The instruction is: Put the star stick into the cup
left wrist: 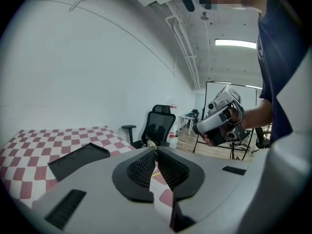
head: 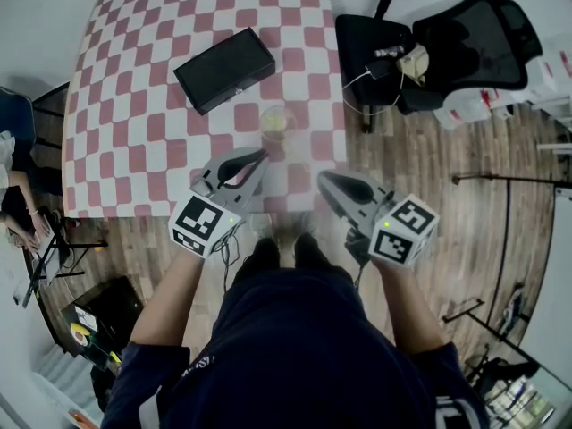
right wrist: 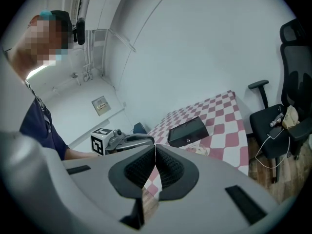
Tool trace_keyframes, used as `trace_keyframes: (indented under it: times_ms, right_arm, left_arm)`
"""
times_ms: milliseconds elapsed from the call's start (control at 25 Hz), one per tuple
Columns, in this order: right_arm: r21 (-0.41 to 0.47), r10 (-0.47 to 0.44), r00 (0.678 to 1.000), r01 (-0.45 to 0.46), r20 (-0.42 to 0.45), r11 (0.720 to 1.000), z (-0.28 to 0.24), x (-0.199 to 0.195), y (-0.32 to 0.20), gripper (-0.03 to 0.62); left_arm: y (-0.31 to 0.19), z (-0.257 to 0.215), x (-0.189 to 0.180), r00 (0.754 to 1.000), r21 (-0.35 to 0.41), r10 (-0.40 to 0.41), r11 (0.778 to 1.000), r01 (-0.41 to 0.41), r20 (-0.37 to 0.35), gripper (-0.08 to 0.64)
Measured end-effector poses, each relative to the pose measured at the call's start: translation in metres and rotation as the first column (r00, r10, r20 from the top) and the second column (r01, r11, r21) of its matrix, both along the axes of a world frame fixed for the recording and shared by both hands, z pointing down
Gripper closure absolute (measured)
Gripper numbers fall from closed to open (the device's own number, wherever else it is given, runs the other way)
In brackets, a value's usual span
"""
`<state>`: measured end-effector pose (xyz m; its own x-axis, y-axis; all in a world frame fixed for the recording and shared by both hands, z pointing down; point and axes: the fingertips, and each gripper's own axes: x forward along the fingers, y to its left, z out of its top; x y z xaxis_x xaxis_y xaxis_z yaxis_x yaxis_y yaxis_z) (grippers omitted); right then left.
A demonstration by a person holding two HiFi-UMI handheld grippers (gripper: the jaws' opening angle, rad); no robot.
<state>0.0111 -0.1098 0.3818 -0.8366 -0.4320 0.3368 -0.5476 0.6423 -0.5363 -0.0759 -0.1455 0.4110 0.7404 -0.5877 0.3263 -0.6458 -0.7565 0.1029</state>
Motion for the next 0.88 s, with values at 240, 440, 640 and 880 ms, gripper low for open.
trace_keyframes:
  times_ms: [240,440,640,880]
  right_arm:
    - [0.044,-0.01,1.0,0.01,0.001,0.999,-0.013,0.0,0.0,0.575]
    - [0.062,-0.016,1.0,0.016,0.007,0.998,-0.02,0.004,0.001,0.575]
    - [0.077,-0.024,1.0,0.022,0.018,0.997,-0.022,0.006,0.004,0.575]
    - [0.086,-0.032,0.999,0.03,0.025,0.996,-0.025,0.01,0.006,0.577]
  left_arm:
    - [0.006,-0.017,0.003,1.0,0.006,-0.009,1.0,0.009,-0.013,0.522]
    - [0.01,-0.031,0.009,1.0,0.024,-0.005,1.0,0.005,-0.019,0.525]
    - [0.015,-0.038,0.014,1.0,0.038,-0.009,0.999,0.009,-0.018,0.525]
    - [0.019,-0.044,0.019,1.0,0.043,-0.018,0.999,0.019,-0.015,0.526]
